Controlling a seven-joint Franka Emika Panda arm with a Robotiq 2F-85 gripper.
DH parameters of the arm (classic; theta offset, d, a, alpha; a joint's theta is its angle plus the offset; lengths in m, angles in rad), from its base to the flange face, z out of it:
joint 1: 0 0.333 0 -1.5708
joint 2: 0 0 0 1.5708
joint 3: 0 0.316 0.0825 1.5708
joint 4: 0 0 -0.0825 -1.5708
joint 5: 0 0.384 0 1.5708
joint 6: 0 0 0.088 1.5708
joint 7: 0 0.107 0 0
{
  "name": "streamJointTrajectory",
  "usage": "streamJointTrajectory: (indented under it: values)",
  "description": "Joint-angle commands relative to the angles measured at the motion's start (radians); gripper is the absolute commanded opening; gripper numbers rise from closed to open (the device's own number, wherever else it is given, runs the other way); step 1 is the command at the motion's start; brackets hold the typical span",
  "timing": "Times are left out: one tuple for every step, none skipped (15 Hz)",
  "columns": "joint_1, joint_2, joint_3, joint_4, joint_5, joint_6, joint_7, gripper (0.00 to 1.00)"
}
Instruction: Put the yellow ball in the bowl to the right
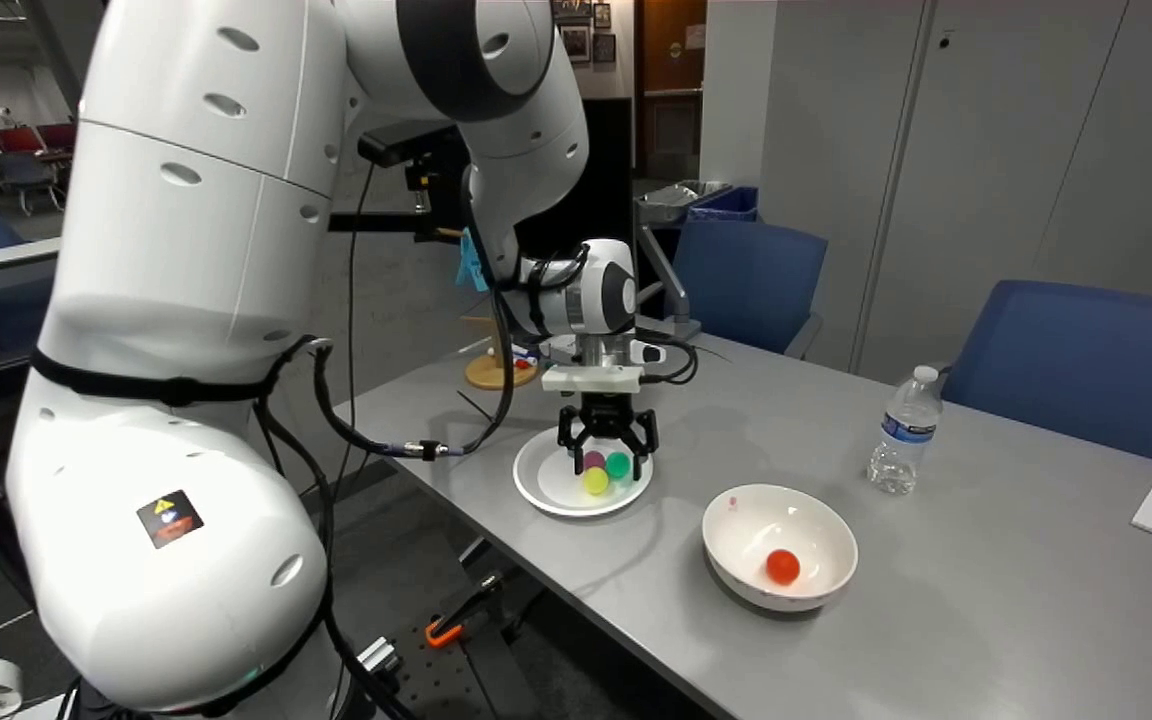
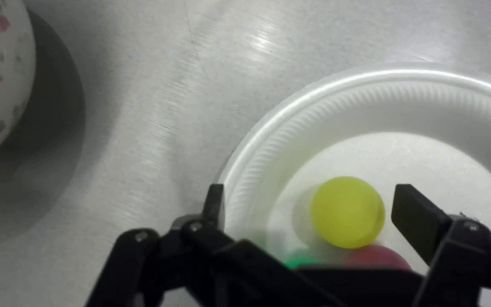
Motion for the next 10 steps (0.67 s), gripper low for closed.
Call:
streamJointTrajectory:
  values:
    - [0.023, 0.04, -0.007, 0.044, 0.003, 0.017, -0.023, 1.0]
    - [0.025, 0.043, -0.003, 0.045, 0.009, 0.016, -0.026, 1.0]
    - [0.028, 0.045, -0.002, 0.044, 0.01, 0.017, -0.025, 1.0]
    - [0.029, 0.046, -0.001, 0.042, 0.014, 0.02, -0.025, 0.98]
    - [0.029, 0.049, 0.001, 0.042, 0.019, 0.019, -0.029, 0.95]
    - [0.03, 0.05, 0.003, 0.04, 0.023, 0.019, -0.031, 0.96]
    - [0.032, 0.049, 0.004, 0.038, 0.023, 0.019, -0.031, 0.94]
    - [0.032, 0.049, 0.005, 0.037, 0.023, 0.02, -0.032, 0.95]
    - [0.032, 0.049, 0.006, 0.037, 0.023, 0.021, -0.033, 0.89]
    - [0.033, 0.05, 0.006, 0.037, 0.023, 0.021, -0.035, 0.79]
